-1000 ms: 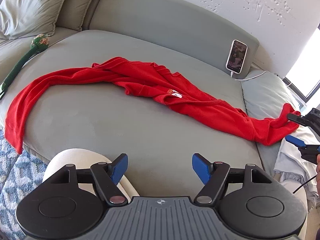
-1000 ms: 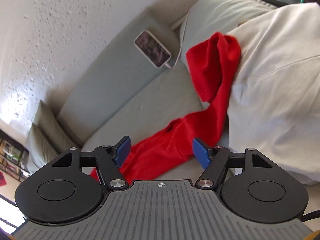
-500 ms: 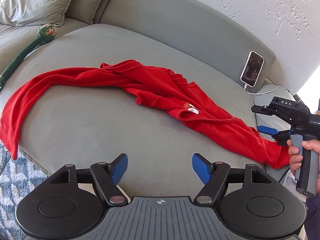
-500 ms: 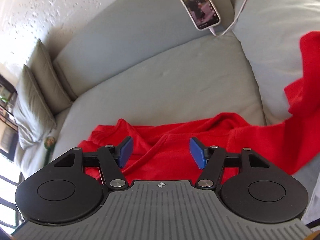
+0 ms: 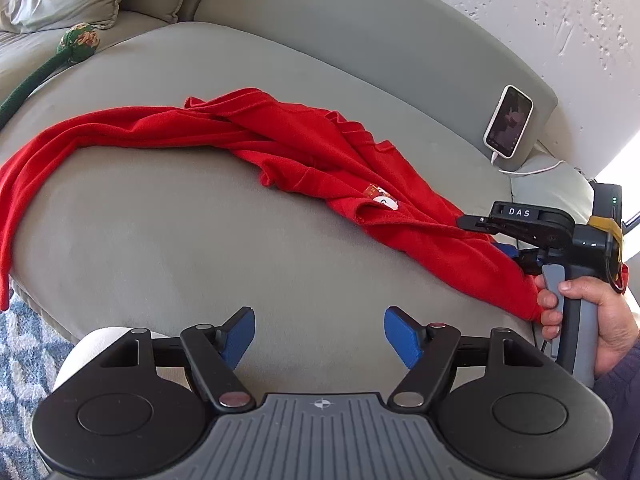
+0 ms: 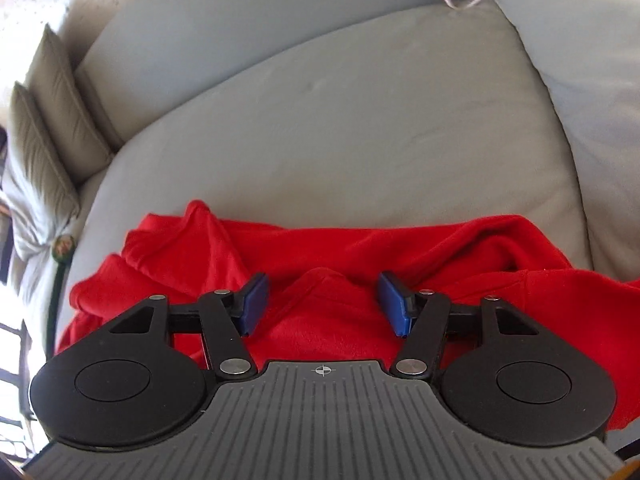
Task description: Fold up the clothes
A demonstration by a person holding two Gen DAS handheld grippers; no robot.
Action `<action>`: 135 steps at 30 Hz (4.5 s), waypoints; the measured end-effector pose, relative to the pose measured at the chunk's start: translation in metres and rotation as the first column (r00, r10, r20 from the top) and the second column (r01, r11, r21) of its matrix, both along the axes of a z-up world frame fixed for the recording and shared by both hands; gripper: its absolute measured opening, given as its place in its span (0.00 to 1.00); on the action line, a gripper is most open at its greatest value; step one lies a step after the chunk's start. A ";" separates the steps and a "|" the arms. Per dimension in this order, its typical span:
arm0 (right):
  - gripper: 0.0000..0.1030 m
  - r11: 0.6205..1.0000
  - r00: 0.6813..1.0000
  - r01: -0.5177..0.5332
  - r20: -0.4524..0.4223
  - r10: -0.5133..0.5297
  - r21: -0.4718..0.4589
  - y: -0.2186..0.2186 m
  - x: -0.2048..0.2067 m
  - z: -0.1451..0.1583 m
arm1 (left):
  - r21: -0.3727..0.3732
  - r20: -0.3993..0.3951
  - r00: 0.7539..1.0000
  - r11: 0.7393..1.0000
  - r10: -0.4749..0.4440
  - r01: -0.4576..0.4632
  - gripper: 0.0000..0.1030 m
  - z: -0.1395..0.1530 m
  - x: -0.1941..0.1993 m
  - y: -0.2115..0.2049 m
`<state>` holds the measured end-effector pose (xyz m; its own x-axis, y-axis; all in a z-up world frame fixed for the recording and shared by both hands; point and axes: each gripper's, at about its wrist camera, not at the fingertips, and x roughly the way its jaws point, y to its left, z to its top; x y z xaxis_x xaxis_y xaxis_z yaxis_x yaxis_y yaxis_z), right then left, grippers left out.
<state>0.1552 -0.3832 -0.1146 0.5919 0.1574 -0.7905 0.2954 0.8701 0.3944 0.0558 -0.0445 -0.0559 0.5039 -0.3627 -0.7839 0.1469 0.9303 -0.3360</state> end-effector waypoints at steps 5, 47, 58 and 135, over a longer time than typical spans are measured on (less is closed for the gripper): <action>0.08 0.996 1.000 0.023 0.015 -0.022 -0.083 0.003 -0.015 0.007 | -0.004 0.007 1.000 1.000 0.007 -0.007 0.68 0.004 -0.008 0.003; 0.49 0.971 0.989 0.065 0.116 -0.093 0.231 -0.008 -0.247 0.065 | -0.365 -0.235 0.923 0.852 0.306 -0.375 0.37 -0.069 0.096 0.030; 0.50 0.954 0.980 0.164 0.068 -0.186 0.250 -0.019 -0.250 0.059 | -0.253 -0.044 0.973 0.940 0.225 -0.228 0.06 0.011 0.033 0.051; 0.03 0.773 0.816 0.571 -0.084 -0.572 0.277 -0.130 -0.220 0.032 | -0.169 -0.167 0.943 0.934 0.288 -0.315 0.34 -0.030 -0.001 0.031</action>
